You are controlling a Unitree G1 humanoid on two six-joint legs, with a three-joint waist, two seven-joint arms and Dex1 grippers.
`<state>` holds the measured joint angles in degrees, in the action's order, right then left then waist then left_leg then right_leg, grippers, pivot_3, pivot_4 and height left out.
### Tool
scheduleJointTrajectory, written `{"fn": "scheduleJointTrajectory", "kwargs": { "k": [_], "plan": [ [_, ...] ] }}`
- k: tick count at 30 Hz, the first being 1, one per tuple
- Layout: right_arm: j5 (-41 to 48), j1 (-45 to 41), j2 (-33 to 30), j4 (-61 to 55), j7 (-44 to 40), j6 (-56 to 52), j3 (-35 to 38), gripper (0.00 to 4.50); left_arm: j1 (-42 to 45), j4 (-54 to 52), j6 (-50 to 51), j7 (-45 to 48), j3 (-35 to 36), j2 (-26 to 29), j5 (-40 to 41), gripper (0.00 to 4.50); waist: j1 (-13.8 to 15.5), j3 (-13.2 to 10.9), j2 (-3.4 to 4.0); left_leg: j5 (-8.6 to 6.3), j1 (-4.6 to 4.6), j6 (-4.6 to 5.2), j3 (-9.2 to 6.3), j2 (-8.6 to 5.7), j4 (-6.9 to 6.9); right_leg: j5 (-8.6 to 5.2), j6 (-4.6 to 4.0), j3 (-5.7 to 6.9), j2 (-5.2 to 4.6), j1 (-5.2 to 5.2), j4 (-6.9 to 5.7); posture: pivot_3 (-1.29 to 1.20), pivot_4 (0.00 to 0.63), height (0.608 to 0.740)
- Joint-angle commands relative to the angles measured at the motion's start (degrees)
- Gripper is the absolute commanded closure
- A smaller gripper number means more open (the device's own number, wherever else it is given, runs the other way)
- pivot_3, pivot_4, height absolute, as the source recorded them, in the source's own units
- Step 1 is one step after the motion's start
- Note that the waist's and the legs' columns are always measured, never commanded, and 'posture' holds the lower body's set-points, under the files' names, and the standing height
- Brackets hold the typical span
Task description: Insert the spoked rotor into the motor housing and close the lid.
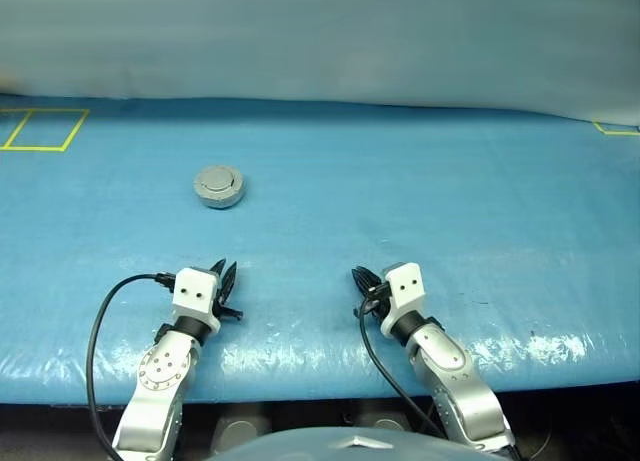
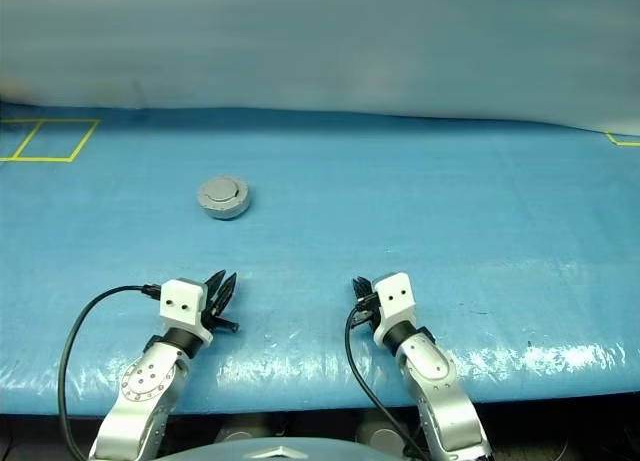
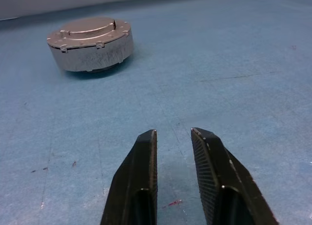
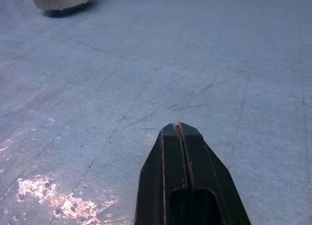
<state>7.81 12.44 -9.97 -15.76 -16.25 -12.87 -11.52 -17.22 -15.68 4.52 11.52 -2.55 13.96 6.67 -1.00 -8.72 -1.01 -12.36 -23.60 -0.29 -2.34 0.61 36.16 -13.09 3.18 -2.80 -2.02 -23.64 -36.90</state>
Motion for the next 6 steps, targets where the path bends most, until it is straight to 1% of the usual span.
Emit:
{"fn": "scheduleJointTrajectory", "kwargs": {
  "k": [1,6],
  "plan": [
    [-0.45,-0.59,0.32,-1.74,0.32,-0.25,0.02,4.50,0.23,-0.20,-0.13,-0.12,0.83,-0.63,-0.20,4.48,0.00,0.00,0.00,0.00,0.01,0.00,0.00,0.00,0.02,0.00,0.00,0.00,0.00,0.01,-0.01,0.00,0.150,0.740],
    [-0.34,-0.75,0.62,-1.80,0.54,-1.22,0.87,4.50,0.64,0.57,0.23,-3.16,2.61,-2.79,-0.66,4.48,0.00,0.00,0.00,0.00,0.02,0.00,0.00,0.00,0.05,0.01,0.01,0.00,0.00,0.04,-0.03,0.00,0.150,0.740]
  ]
}}
